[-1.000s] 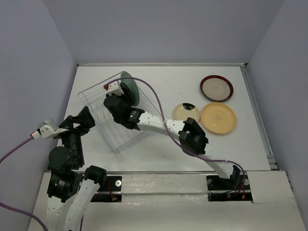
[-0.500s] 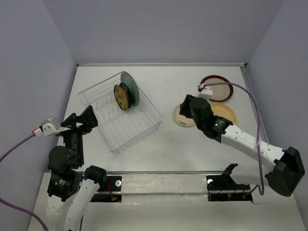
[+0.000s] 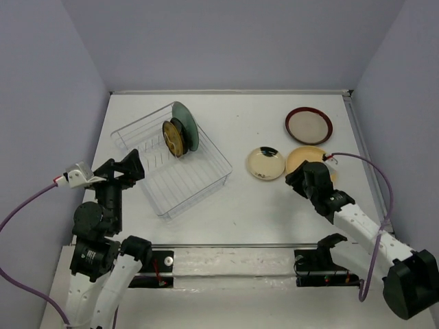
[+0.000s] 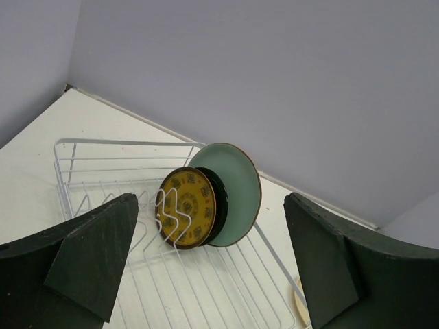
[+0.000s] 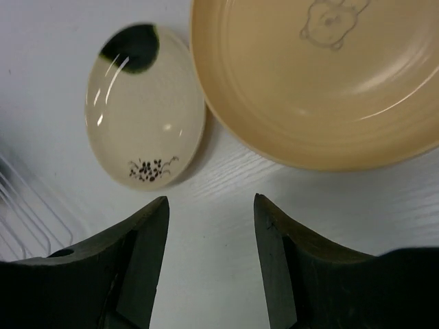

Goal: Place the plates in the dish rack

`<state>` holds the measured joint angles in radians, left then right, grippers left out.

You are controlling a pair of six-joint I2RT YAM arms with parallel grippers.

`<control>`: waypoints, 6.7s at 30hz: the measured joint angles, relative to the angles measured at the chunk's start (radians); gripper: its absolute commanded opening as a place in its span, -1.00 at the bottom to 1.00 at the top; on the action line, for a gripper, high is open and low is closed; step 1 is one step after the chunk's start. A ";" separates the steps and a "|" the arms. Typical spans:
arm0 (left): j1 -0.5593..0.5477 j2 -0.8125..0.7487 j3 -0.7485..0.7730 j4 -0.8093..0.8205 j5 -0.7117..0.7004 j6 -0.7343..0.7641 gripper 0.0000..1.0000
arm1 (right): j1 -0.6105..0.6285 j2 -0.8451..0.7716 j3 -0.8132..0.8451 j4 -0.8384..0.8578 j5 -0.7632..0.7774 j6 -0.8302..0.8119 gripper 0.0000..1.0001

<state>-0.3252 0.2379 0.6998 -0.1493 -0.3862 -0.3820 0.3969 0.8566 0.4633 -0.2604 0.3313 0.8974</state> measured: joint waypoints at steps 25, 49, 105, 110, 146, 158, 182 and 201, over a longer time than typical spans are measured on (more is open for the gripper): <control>0.006 0.002 0.000 0.003 0.017 0.000 0.98 | -0.024 0.529 -0.018 0.480 -0.217 0.106 -0.41; 0.006 0.002 0.000 0.003 0.021 0.000 0.98 | -0.055 0.627 0.021 0.591 -0.201 0.148 -0.23; 0.018 -0.060 0.000 -0.014 -0.097 0.007 0.98 | 0.756 1.552 1.816 0.155 0.781 -1.008 -0.86; 0.018 -0.060 0.000 -0.014 -0.097 0.007 0.98 | 0.754 1.569 1.860 0.156 0.815 -1.032 -0.86; 0.018 -0.056 0.000 -0.014 -0.086 0.007 0.98 | 0.742 1.414 1.564 0.051 0.540 -0.684 -0.09; -0.002 -0.057 0.000 -0.002 -0.030 0.010 0.98 | 0.253 0.459 0.597 0.129 0.161 -0.265 0.03; -0.073 -0.110 0.000 0.011 -0.006 0.025 0.98 | -0.737 0.171 0.063 -0.085 -0.254 -0.256 0.35; -0.072 -0.110 0.000 0.011 -0.006 0.026 0.98 | -0.737 0.399 0.008 0.141 -0.476 -0.211 -0.70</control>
<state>-0.3973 0.1276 0.6998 -0.1383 -0.3927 -0.3565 -0.3405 1.2552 0.4709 -0.1192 -0.1452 0.6865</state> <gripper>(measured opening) 0.990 0.214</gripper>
